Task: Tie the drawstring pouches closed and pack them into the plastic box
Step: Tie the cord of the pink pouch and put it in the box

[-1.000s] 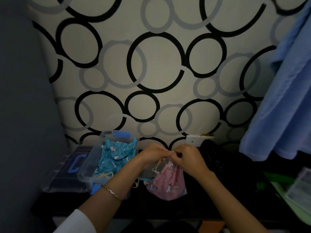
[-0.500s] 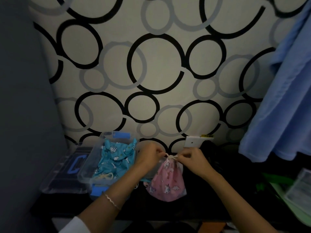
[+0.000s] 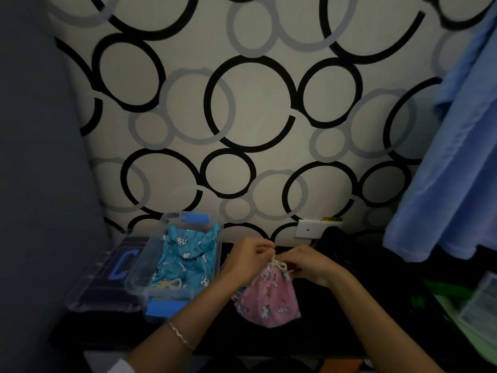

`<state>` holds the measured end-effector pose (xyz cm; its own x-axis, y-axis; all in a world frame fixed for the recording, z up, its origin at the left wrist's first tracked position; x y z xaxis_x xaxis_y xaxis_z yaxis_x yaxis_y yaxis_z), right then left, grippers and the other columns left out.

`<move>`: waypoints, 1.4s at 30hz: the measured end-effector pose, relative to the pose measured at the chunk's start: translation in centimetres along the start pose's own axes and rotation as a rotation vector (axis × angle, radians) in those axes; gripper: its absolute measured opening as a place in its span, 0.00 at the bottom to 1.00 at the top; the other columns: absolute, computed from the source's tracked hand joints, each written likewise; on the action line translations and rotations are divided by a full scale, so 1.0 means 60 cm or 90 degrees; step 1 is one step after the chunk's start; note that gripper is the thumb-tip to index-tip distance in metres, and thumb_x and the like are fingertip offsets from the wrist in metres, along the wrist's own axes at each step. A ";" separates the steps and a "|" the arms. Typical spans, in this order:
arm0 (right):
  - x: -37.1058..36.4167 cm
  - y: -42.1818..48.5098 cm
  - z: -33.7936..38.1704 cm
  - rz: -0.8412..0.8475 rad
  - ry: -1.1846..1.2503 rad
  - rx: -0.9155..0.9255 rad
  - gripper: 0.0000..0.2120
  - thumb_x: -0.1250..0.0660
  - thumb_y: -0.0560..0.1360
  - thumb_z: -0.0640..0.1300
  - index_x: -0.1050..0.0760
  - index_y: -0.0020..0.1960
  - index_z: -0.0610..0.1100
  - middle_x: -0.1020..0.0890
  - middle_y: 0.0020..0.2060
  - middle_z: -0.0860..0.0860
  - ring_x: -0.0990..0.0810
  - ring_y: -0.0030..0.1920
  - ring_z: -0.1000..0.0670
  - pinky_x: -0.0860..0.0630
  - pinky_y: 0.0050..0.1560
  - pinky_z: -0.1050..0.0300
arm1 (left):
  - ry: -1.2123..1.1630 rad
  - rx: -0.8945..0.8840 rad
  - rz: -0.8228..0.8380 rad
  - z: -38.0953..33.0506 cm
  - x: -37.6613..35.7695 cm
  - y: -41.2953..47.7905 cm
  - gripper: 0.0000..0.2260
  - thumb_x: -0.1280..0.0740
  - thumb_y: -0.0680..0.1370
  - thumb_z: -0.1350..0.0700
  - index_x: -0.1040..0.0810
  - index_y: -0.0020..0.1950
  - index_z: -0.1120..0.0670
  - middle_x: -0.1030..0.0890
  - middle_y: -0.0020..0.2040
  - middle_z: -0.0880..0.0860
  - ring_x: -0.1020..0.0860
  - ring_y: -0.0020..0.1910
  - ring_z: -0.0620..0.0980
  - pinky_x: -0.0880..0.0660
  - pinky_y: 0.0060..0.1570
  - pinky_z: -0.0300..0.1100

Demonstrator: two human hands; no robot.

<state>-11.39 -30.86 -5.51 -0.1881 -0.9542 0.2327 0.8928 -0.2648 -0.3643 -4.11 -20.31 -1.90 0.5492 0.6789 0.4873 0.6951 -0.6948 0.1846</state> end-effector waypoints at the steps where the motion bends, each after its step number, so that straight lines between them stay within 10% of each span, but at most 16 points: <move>1: -0.004 0.000 0.000 0.010 0.015 0.003 0.16 0.26 0.70 0.47 0.17 0.50 0.35 0.17 0.40 0.46 0.21 0.42 0.52 0.26 0.48 0.57 | -0.013 -0.012 0.011 -0.004 -0.003 -0.001 0.11 0.32 0.78 0.53 0.19 0.60 0.52 0.16 0.54 0.47 0.20 0.51 0.37 0.23 0.53 0.34; 17: -0.014 -0.001 -0.008 -0.012 0.199 0.044 0.07 0.34 0.75 0.37 0.19 0.50 0.36 0.20 0.38 0.45 0.24 0.41 0.50 0.29 0.43 0.58 | -0.110 0.050 0.049 0.019 -0.005 -0.002 0.07 0.26 0.73 0.55 0.17 0.48 0.44 0.16 0.43 0.45 0.18 0.44 0.39 0.23 0.43 0.32; 28: -0.004 -0.004 0.004 0.009 0.224 0.071 0.05 0.27 0.72 0.40 0.17 0.47 0.41 0.17 0.40 0.47 0.18 0.39 0.53 0.24 0.41 0.61 | -0.152 0.007 0.078 -0.014 0.018 0.004 0.13 0.27 0.73 0.63 0.19 0.56 0.58 0.16 0.46 0.62 0.18 0.44 0.50 0.21 0.52 0.44; 35: -0.041 -0.006 -0.014 0.115 0.193 -0.034 0.11 0.32 0.74 0.49 0.19 0.51 0.43 0.18 0.38 0.49 0.22 0.37 0.52 0.26 0.42 0.59 | -0.113 -0.033 0.081 -0.024 0.012 0.006 0.06 0.29 0.75 0.60 0.18 0.45 0.48 0.15 0.40 0.48 0.17 0.41 0.42 0.21 0.45 0.35; 42: -0.056 0.000 -0.034 0.179 0.240 -0.086 0.18 0.37 0.73 0.53 0.17 0.41 0.41 0.20 0.37 0.47 0.25 0.38 0.50 0.30 0.45 0.57 | -0.175 -0.007 0.065 -0.013 0.006 0.000 0.09 0.34 0.79 0.60 0.17 0.56 0.52 0.15 0.50 0.46 0.18 0.50 0.40 0.22 0.52 0.34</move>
<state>-11.60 -27.96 -8.10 -0.1050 -0.9686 -0.2251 0.8742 0.0180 -0.4853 -4.28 -20.22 -1.04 0.7226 0.6428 0.2544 0.6252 -0.7647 0.1563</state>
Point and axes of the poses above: each hand's wrist, its own y-axis towards the middle knuckle, its own x-axis out of the back of the hand, z = x × y, the point moved 10 cm from there along y, towards the middle knuckle
